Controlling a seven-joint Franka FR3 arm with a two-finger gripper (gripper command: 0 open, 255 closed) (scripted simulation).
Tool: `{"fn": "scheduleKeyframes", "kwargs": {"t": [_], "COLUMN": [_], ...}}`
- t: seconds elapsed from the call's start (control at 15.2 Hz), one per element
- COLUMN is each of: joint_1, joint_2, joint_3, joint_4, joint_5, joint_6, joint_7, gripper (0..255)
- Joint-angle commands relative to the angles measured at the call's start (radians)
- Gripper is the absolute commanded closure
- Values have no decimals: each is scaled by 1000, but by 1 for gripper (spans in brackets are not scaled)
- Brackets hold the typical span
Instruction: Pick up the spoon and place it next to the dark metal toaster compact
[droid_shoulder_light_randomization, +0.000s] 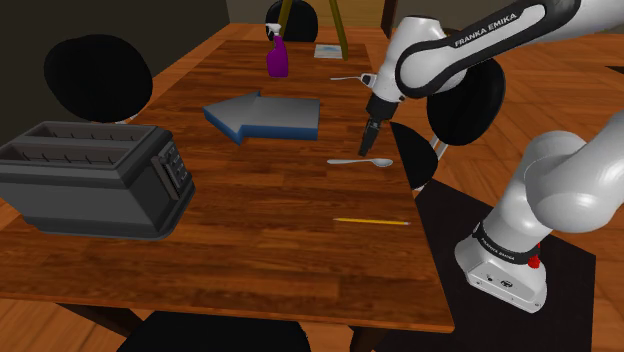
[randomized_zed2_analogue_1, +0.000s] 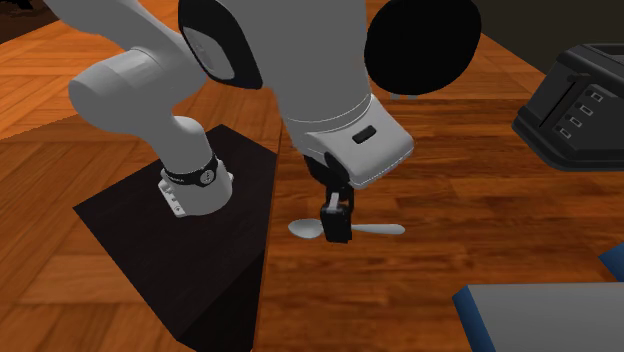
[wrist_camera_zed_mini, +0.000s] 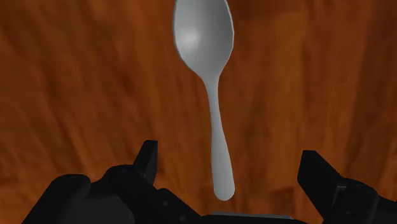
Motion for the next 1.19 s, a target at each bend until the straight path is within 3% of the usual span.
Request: {"fn": "scheduleKeyframes", "kwargs": {"t": [0.0,0.4,0.92,0.99,1.12], "joint_1": [24,59,59,59,59], "joint_2": [38,128,128,128,128], "joint_3": [-12,-22,-21,-21,-21], "joint_4": [-1,-20,-20,-20,-20], "joint_5": [28,80,80,80,80], "joint_6": [49,157,157,157,157], "joint_7": [-38,-73,-73,-73,-73], "gripper": [0,0,0,255,255]}}
